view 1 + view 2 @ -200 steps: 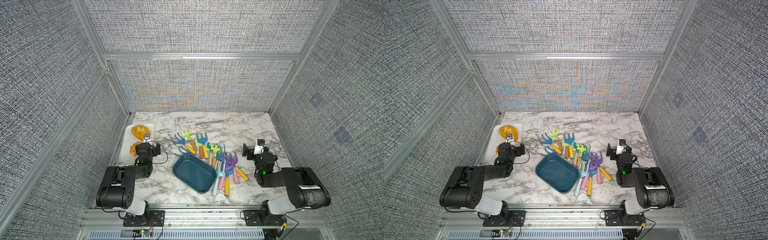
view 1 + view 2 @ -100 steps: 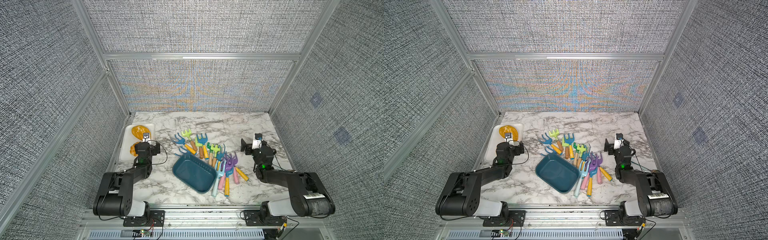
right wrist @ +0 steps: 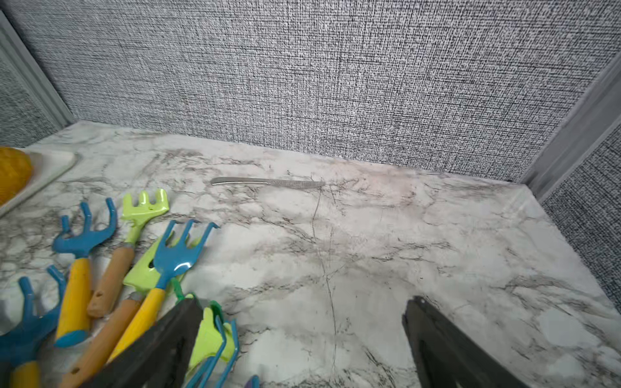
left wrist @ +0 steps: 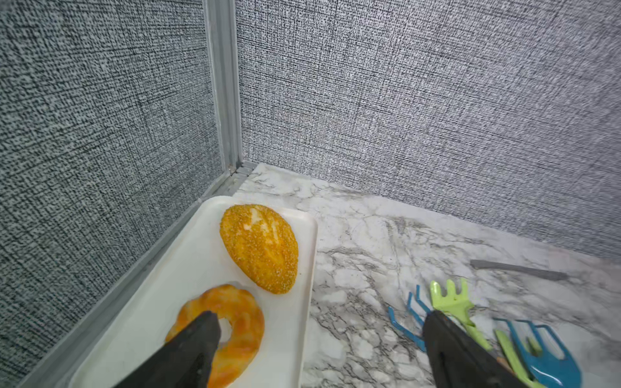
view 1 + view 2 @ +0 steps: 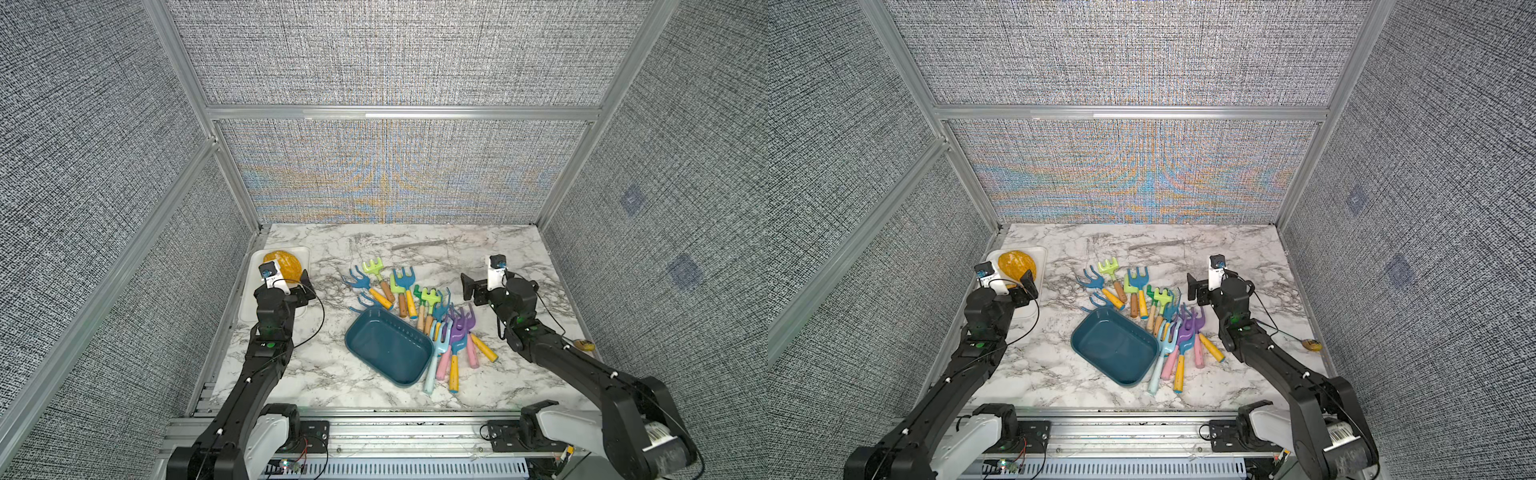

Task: Put the rake into the storage box
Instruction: Adjust the storage box at the center of the board.

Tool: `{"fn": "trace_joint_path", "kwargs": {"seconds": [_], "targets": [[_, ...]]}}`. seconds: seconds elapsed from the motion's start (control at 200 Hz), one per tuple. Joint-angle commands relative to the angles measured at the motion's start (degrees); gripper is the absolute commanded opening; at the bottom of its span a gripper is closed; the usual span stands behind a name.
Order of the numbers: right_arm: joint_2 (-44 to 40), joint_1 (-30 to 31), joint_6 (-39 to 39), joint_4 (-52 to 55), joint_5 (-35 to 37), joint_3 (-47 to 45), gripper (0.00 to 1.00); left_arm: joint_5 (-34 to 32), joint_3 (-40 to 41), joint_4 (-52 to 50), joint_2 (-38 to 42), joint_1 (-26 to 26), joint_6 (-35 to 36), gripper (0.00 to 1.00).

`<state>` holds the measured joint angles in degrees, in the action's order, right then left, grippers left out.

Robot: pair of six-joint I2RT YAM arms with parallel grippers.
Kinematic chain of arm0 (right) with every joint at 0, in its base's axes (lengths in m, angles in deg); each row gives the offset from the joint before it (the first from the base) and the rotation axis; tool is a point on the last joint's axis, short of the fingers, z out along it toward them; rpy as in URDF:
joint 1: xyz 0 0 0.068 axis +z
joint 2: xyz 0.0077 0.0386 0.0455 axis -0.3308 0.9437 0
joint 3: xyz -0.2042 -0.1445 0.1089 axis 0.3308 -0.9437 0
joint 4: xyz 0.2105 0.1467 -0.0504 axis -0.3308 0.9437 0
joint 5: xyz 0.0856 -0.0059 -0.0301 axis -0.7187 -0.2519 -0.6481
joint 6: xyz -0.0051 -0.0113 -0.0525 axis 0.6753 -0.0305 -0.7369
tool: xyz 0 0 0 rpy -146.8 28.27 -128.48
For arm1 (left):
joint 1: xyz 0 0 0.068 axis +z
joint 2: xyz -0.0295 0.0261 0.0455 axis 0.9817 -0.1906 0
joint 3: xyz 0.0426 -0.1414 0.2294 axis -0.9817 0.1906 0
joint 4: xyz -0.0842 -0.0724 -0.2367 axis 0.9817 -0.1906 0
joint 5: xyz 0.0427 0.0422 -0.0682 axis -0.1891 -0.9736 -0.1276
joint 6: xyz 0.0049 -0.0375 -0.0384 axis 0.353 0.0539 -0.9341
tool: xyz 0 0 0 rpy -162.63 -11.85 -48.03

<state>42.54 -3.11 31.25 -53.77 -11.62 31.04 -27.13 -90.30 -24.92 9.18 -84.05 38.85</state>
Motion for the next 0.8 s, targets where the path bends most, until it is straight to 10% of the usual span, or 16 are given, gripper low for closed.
{"fn": "trace_joint_path", "kwargs": {"seconds": [0.0,0.43,0.611,0.796], "targets": [[-2.53,0.44,7.13,4.4,2.76,1.6,0.99,5.85,0.03,-7.53,4.67,-0.02,-6.3,0.99],[-13.44,-2.25,21.13,24.72,-3.46,-1.75,0.97,21.51,3.86,-19.29,23.7,-0.5,-10.29,0.99],[-15.74,6.15,23.98,33.82,-4.05,-2.07,0.89,12.3,12.02,-16.07,27.9,-0.5,-25.4,0.99],[-16.03,19.43,31.51,40.45,3.19,-2.79,0.78,12.34,10.76,-16.85,24.35,-0.49,-24.66,0.99]]}}
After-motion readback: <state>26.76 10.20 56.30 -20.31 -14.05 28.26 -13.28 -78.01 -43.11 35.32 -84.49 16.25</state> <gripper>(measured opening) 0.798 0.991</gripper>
